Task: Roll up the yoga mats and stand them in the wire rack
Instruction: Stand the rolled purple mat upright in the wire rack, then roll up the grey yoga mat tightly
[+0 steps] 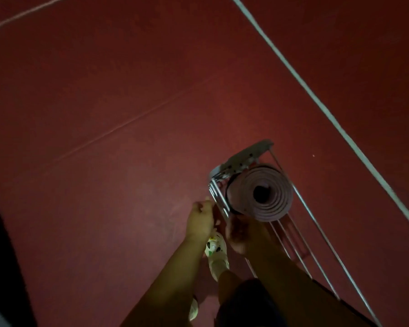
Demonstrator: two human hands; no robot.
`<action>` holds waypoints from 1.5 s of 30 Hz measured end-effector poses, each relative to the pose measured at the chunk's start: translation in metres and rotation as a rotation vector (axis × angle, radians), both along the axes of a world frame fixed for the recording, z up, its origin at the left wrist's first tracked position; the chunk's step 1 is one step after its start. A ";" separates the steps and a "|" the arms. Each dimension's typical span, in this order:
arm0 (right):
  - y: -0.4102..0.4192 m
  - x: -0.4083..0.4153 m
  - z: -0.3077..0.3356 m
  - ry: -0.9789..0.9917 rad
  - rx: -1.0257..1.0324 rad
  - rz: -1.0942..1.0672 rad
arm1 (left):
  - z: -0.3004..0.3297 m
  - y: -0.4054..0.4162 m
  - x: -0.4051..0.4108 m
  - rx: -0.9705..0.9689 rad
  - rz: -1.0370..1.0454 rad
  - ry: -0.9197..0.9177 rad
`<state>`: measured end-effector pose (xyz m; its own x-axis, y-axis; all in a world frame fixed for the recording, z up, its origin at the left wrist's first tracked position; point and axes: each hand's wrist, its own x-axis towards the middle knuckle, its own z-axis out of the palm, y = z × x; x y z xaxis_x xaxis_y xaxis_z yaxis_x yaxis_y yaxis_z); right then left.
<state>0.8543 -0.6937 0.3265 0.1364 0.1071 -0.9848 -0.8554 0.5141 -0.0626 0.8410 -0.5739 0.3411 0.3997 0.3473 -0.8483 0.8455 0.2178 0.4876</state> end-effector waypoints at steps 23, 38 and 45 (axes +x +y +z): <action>0.477 -0.548 -0.037 -0.093 0.112 1.716 | -0.038 0.291 -0.662 -0.058 1.704 -0.136; 0.647 -0.751 -0.391 -0.325 0.008 1.970 | -0.374 0.381 -0.965 0.261 1.706 0.593; 0.656 -0.810 -0.494 -0.242 0.105 1.926 | -0.478 0.353 -1.038 0.182 1.710 0.847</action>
